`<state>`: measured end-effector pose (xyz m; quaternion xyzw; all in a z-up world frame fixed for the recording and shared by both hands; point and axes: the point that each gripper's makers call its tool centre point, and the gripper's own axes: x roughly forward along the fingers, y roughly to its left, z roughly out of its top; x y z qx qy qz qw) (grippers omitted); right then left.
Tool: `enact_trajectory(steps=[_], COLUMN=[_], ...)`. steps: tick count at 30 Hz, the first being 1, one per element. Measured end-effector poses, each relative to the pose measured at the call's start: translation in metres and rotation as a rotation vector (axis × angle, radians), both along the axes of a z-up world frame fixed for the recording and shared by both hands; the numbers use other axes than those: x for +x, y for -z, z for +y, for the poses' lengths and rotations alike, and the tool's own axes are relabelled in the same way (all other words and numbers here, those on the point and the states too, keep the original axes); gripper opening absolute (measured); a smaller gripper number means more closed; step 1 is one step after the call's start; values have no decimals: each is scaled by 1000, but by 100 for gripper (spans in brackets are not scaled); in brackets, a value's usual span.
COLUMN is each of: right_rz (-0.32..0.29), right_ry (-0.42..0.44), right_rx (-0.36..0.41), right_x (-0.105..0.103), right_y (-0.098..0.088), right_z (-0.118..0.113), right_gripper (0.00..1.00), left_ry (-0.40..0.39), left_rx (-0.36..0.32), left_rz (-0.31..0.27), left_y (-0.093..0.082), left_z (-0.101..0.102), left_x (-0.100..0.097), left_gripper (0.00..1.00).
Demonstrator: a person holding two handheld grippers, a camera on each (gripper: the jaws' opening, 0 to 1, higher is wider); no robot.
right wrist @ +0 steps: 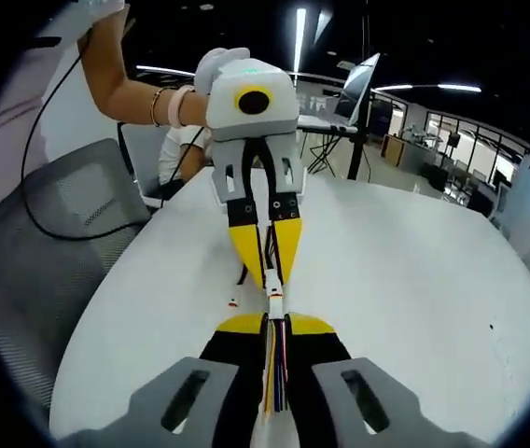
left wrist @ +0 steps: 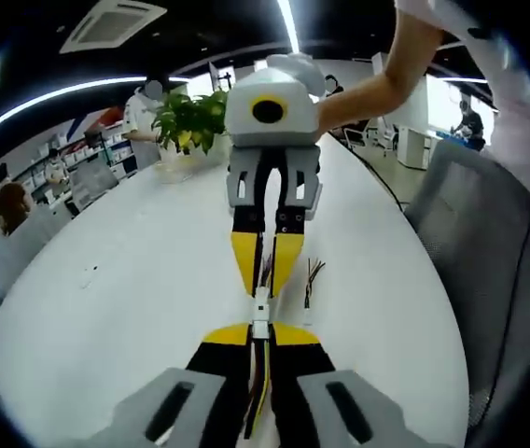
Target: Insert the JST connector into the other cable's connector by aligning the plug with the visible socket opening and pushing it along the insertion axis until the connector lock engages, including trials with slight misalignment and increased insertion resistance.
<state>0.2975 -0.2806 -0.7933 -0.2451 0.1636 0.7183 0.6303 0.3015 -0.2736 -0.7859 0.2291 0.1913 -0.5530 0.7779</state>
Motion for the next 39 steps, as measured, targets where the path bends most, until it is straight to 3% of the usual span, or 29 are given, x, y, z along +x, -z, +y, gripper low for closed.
enact_trajectory(steps=[39], right_rz=[-45], right_ry=[-60], right_rx=[-124], right_x=[-4], right_y=[18], right_z=[-2], right_gripper=[3], left_ry=[83], left_rx=[71], left_rz=[-21], left_y=[3], left_z=[-8], left_x=[-5], left_gripper=[0])
